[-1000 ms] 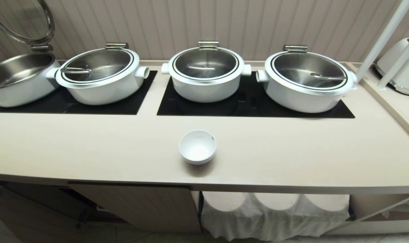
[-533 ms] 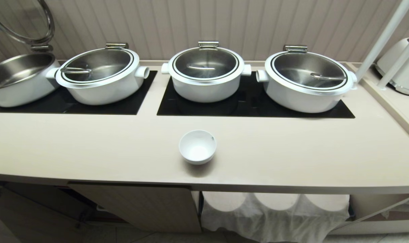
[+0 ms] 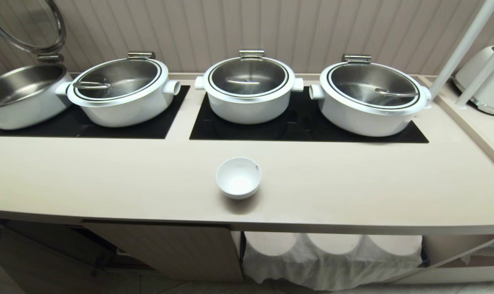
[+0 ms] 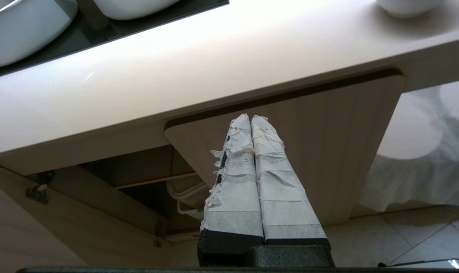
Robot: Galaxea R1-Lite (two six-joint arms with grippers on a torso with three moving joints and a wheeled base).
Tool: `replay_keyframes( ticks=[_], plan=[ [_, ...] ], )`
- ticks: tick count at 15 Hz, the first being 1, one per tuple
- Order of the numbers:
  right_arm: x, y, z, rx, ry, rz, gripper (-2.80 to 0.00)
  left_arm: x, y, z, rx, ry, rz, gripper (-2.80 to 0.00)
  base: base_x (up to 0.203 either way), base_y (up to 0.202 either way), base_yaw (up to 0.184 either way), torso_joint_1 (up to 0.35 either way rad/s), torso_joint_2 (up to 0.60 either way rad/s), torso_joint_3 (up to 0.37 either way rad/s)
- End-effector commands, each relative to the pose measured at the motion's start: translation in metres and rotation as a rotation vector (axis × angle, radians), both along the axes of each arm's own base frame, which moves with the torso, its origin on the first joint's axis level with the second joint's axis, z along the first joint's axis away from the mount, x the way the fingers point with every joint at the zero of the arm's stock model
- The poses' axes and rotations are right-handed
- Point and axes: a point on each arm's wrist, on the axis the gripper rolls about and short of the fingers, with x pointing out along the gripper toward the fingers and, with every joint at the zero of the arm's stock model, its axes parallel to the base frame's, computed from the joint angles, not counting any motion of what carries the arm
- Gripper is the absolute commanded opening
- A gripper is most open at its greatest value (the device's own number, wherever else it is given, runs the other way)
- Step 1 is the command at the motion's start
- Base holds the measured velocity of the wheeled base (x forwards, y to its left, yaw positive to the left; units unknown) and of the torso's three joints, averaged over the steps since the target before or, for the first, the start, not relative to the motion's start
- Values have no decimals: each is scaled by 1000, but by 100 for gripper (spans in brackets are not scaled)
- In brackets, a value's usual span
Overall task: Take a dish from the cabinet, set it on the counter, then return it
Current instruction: Pick up the bowl from the table
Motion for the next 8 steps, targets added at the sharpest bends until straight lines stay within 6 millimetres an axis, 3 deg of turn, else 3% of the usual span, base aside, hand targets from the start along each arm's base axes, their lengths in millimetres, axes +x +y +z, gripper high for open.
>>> replay_keyframes(
  ticks=[1, 5, 8],
  plan=[
    [0, 0, 0, -1, 0, 1, -280, -3, 0, 8, -28, -22, -5, -280, 0, 0, 0, 0, 0, 0],
    [0, 0, 0, 0, 0, 1, -280, -11, 0, 35, -36, -44, -8, -280, 0, 0, 0, 0, 0, 0],
    [0, 0, 0, -1, 0, 1, -280, -5, 0, 63, -38, -21, -9, -280, 0, 0, 0, 0, 0, 0]
  ],
)
